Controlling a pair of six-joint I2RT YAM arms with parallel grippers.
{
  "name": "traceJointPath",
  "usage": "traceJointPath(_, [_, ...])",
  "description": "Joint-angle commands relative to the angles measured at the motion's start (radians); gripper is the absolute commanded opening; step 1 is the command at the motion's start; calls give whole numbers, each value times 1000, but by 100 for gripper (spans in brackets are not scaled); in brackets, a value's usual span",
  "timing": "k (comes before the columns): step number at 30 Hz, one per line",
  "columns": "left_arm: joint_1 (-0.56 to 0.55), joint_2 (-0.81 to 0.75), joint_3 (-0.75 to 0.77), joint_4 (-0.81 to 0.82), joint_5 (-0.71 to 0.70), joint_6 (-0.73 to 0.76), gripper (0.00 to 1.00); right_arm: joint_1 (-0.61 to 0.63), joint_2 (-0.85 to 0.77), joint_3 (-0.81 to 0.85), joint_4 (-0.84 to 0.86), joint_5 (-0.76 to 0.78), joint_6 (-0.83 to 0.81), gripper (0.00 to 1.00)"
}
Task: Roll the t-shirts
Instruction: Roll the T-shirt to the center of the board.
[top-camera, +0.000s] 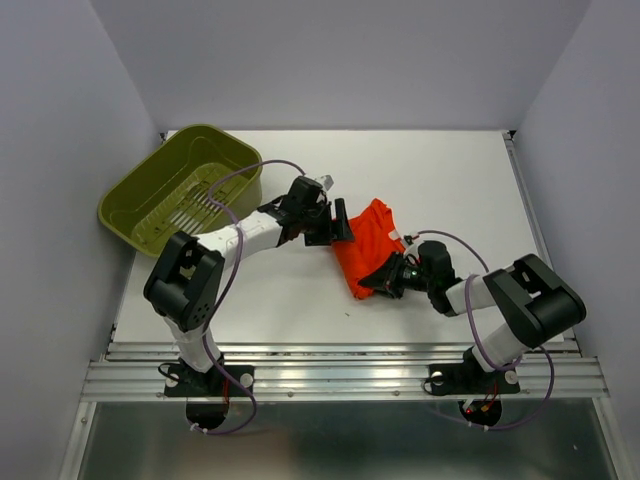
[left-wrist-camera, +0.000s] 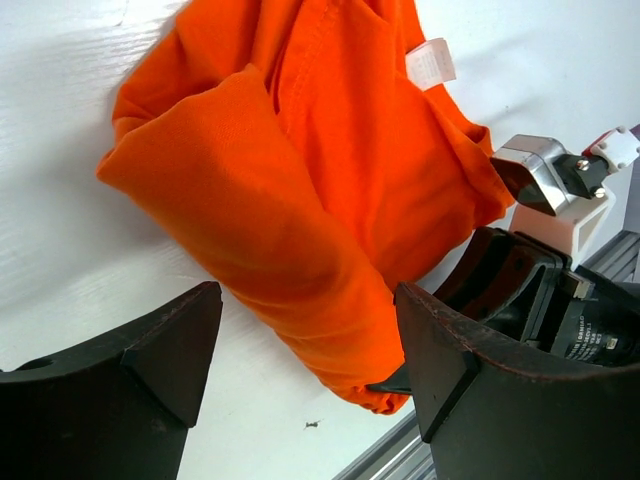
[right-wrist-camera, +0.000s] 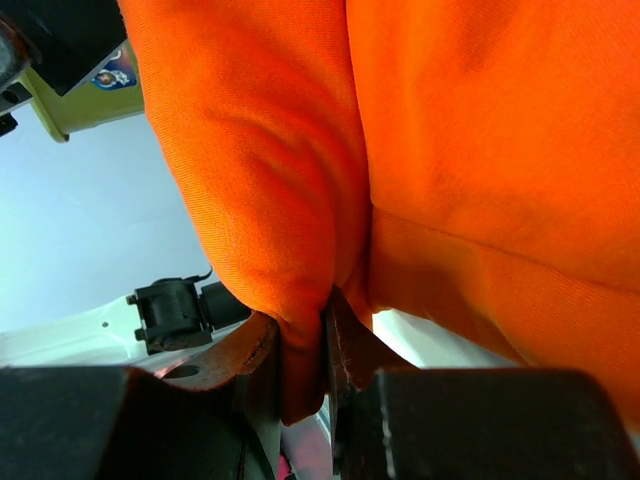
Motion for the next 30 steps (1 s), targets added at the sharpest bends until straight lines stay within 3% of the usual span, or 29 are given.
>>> traceJointPath(1, [-6,10,52,56,38,1,80,-19,14,-9,52,-34,17,1])
traceJointPath(20, [-9,147,150,151,106,-22,77,-46,23,-12,51,-52,22,15])
traceJointPath(22, [-10,166,167,159,107,-27,76,-46,16,-15,50,-54,13,21])
traceJointPath(26, [-9,205,204,166,103,-33,76,-46,-15,-14,6,-45,-13,45])
traceJointPath(30, [-9,239,227,166,97,-42,75,-46,-87,-6,-100,-16,-64,61])
